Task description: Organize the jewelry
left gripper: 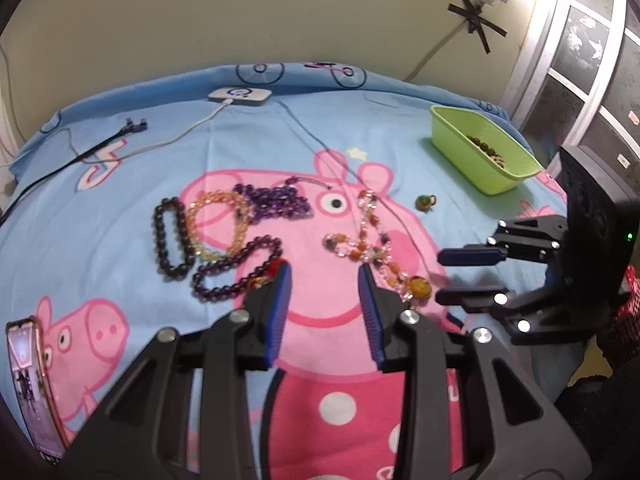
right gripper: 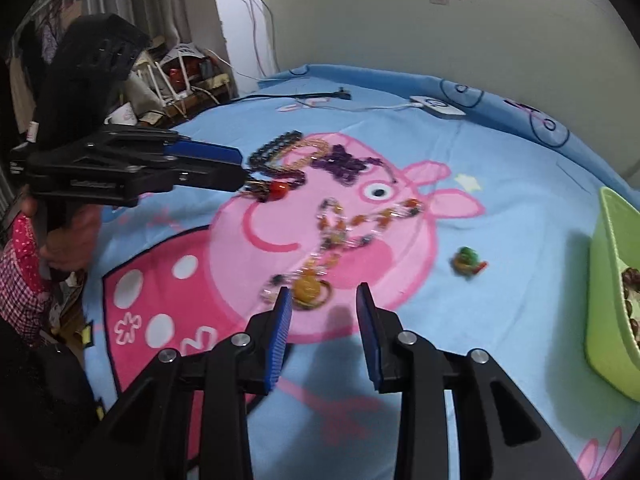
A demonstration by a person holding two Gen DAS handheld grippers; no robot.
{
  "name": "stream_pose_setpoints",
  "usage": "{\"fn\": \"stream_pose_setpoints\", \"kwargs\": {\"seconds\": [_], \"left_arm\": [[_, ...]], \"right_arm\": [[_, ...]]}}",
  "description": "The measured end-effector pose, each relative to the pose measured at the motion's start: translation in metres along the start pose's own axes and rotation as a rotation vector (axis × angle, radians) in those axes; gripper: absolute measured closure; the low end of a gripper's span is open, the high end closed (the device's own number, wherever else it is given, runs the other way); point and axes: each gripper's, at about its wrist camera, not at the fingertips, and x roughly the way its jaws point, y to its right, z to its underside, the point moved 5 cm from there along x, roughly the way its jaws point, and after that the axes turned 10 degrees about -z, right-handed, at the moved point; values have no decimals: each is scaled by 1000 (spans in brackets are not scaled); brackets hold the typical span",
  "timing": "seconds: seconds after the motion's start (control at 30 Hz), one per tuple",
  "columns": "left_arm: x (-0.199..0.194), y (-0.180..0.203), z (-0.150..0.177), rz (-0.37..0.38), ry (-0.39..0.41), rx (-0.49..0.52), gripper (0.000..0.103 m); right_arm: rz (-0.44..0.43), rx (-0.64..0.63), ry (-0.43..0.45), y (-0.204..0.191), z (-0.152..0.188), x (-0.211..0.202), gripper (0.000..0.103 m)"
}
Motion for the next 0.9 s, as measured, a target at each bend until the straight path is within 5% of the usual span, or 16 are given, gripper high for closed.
{"fn": "stream_pose_setpoints", "kwargs": {"seconds": [0.07, 0.13, 0.3, 0.47, 0.63, 0.9], "left_arm": [[3, 7, -2, 10, -5, 6, 71], [5, 13, -4, 14, -7, 14, 71], [1, 32, -4, 33, 15, 83, 71], [10, 74, -3, 66, 15, 221, 71], [33, 112, -5, 97, -17, 323, 70], [64, 140, -6, 160, -85, 339, 70]], "right_arm": [[-10, -15, -10, -3, -1, 6, 89], [-33, -35, -48, -8, -1, 15, 103], [17, 12, -44, 11, 11, -4, 103], [13, 94, 43, 30, 17, -37, 103], [87, 224, 163, 72, 3, -60, 92], [111, 178, 67, 82, -16, -19, 91]]}}
